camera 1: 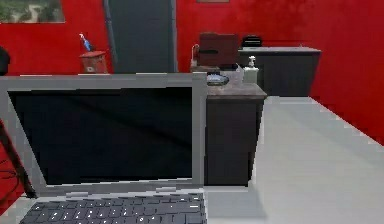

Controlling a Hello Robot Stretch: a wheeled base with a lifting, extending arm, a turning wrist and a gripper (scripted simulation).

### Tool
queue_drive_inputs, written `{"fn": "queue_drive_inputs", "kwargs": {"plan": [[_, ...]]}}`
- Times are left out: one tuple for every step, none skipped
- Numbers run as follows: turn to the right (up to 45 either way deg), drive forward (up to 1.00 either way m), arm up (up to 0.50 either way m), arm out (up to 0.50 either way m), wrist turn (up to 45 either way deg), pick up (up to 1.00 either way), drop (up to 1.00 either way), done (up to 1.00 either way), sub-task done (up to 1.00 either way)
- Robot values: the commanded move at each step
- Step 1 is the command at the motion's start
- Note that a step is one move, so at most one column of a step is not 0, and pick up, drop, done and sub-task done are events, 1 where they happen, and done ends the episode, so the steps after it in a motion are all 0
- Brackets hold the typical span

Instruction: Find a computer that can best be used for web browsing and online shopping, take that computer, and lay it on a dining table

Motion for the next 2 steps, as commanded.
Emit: {"fn": "queue_drive_inputs", "kwargs": {"plan": [[-45.0, 0.0, 0.0, 0.0, 0.0, 0.0, 0.0, 0.0, 0.0], [-3.0, 0.0, 0.0, 0.0, 0.0, 0.0, 0.0, 0.0, 0.0]]}}
